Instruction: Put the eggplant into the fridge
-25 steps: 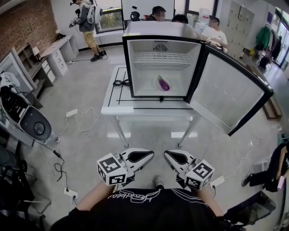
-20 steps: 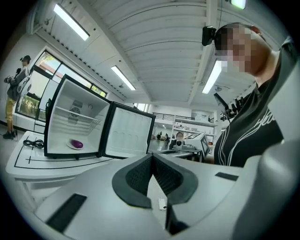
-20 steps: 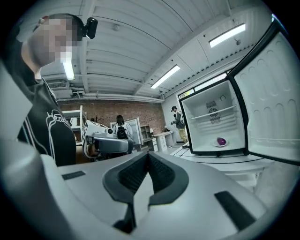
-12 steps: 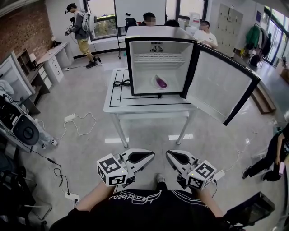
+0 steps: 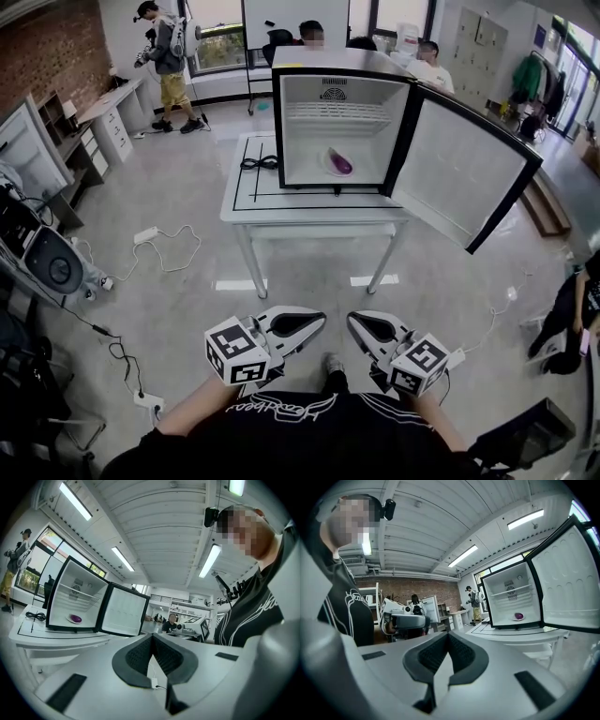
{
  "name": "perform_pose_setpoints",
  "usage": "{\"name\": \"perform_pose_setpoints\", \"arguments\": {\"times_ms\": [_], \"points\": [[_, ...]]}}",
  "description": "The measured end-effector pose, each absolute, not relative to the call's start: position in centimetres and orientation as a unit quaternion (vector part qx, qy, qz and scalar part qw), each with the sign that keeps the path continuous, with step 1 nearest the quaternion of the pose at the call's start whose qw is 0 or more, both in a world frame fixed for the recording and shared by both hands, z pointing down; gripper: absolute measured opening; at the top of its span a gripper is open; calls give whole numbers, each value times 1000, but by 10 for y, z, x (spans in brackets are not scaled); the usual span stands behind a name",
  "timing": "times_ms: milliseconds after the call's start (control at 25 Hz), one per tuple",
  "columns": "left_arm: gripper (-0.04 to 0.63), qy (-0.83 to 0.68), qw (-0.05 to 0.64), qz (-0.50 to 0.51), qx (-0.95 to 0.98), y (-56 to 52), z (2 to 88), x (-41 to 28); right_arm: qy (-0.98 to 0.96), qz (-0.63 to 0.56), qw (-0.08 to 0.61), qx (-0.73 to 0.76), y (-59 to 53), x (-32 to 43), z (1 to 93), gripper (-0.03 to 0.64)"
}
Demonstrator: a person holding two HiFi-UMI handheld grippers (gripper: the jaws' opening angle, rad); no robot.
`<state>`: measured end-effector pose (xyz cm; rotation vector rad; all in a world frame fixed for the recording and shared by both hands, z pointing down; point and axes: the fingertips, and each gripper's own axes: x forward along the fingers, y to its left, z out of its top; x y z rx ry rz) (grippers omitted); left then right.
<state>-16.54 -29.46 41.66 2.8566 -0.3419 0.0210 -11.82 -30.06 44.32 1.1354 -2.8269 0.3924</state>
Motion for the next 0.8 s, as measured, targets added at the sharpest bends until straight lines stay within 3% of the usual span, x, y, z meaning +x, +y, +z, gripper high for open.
{"name": "perform_pose_setpoints", "arguments": {"times_ms": [160, 800], "points": [[7, -115, 143, -4, 983, -293, 412, -170, -927, 121, 15, 355, -301, -123, 441, 6], [8, -125, 142, -27, 981, -295, 406, -180, -922, 119, 47, 364, -299, -127, 437, 6]]}}
